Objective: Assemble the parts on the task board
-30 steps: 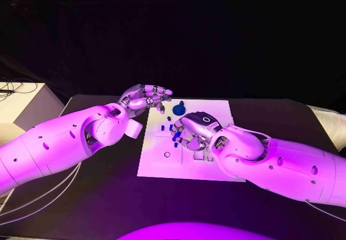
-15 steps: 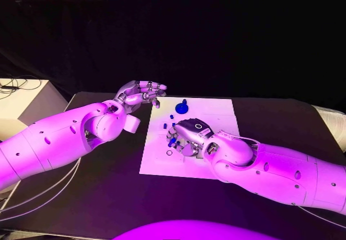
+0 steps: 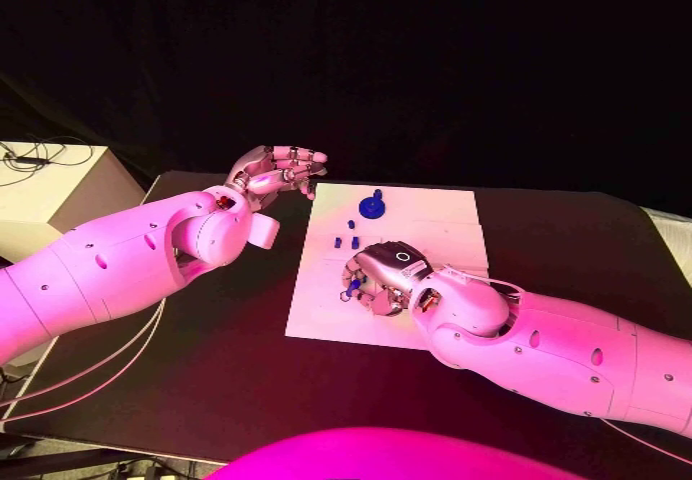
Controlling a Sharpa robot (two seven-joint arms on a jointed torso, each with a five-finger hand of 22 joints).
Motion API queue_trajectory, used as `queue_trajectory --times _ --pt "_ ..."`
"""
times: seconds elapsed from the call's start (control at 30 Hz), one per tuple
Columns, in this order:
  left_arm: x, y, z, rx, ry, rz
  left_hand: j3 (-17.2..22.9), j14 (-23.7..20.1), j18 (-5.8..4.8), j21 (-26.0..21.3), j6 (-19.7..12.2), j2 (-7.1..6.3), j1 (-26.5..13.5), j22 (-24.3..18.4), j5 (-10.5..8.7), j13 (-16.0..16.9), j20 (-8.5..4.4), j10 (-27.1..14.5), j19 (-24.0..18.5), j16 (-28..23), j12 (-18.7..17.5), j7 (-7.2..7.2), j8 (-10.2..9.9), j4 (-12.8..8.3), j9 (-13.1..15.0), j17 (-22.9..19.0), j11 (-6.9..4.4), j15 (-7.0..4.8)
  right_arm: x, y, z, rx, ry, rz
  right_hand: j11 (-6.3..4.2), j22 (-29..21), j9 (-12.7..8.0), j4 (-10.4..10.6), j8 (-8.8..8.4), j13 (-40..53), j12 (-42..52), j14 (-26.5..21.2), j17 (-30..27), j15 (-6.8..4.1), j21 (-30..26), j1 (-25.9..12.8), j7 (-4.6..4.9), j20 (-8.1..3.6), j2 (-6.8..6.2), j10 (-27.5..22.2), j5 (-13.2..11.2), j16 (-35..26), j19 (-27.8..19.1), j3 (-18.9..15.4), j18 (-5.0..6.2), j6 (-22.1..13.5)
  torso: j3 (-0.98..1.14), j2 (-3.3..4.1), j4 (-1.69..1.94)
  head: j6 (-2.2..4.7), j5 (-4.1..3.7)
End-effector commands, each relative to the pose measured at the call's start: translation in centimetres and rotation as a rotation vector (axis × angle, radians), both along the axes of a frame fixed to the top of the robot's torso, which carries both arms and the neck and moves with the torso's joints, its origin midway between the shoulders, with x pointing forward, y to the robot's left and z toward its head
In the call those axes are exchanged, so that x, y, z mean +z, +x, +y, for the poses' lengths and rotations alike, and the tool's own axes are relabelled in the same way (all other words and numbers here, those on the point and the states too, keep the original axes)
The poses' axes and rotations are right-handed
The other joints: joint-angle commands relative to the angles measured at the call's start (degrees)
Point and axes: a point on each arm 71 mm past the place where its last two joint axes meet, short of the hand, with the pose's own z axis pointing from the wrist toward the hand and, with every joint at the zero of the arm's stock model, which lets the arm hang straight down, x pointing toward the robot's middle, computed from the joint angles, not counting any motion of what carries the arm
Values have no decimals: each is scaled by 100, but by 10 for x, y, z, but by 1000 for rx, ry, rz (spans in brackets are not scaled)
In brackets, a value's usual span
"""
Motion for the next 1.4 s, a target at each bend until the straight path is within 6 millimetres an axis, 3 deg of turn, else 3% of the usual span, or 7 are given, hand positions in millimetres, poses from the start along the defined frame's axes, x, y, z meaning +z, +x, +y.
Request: queue_trajectory --times 0.03,0.93,1.4 --pt "2 0 0 10 -19 -17 4 -14 38 -39 -19 -13 -40 -8 30 5 -3 -32 26 -24 20 -9 0 24 -5 2 8 31 -1 -2 2 7 -15 -13 -307 11 257 -32 23 6 8 83 6 -39 17 2 30 -14 56 340 11 36 52 60 -93 30 2 -8 0 -18 12" --pt "1 1 -3 -2 -23 -7 7 -22 39 -52 -20 -17 -39 -16 32 6 -4 -40 26 -30 25 -10 3 31 -7 0 8 29 -3 -8 10 19 -11 -8 -306 41 273 -61 34 12 1 90 33 -39 49 -7 33 -14 54 353 15 50 61 83 -99 31 4 -2 8 -69 43" --pt "0 2 -4 -6 -24 -2 7 -22 39 -52 -20 -17 -39 -16 32 6 -4 -40 26 -30 25 -10 3 31 -7 0 8 29 -8 -5 8 6 -54 1 -302 19 283 -80 39 15 -10 87 13 -37 21 -22 39 -13 53 356 12 44 52 102 -93 23 2 -3 -6 -73 41"
